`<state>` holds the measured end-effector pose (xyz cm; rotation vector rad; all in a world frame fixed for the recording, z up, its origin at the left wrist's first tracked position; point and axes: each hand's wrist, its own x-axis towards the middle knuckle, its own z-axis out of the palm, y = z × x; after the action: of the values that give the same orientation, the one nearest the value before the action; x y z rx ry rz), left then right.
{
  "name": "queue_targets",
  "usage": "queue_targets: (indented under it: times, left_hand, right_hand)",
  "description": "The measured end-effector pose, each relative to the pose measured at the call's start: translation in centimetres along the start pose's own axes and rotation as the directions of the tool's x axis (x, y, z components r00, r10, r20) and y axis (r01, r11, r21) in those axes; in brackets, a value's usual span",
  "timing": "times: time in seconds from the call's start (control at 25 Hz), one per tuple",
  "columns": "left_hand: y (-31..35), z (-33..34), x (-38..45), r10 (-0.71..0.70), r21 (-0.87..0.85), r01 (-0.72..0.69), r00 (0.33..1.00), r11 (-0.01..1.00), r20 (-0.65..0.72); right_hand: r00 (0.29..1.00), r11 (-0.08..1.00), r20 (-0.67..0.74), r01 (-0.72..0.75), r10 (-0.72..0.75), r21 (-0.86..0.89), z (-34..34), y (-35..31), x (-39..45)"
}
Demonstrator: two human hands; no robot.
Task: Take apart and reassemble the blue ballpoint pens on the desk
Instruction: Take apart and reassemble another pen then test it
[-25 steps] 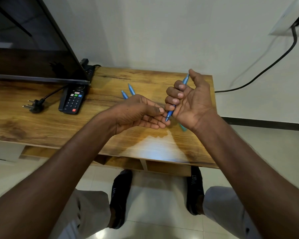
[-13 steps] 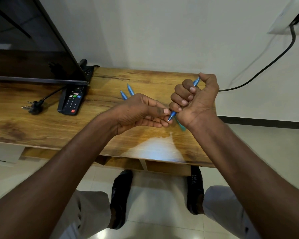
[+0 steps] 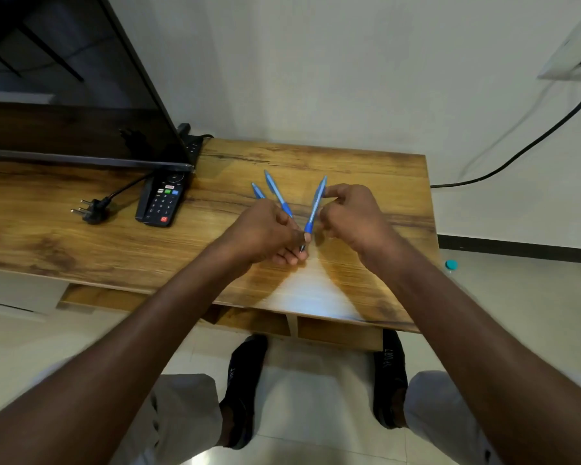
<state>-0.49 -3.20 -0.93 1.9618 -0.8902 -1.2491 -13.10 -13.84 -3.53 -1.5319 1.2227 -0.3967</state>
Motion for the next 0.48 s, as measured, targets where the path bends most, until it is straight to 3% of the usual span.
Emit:
queue_targets:
  times: [0.48]
  left_hand:
    - [-0.8,0.5,0.6,0.056,0.355,-0.003,0.988,0.935,-0.141]
  right_hand:
    - [0.990,0.969,-0.136,0.004,-0.039,-0.246,2.7,0.7,0.2]
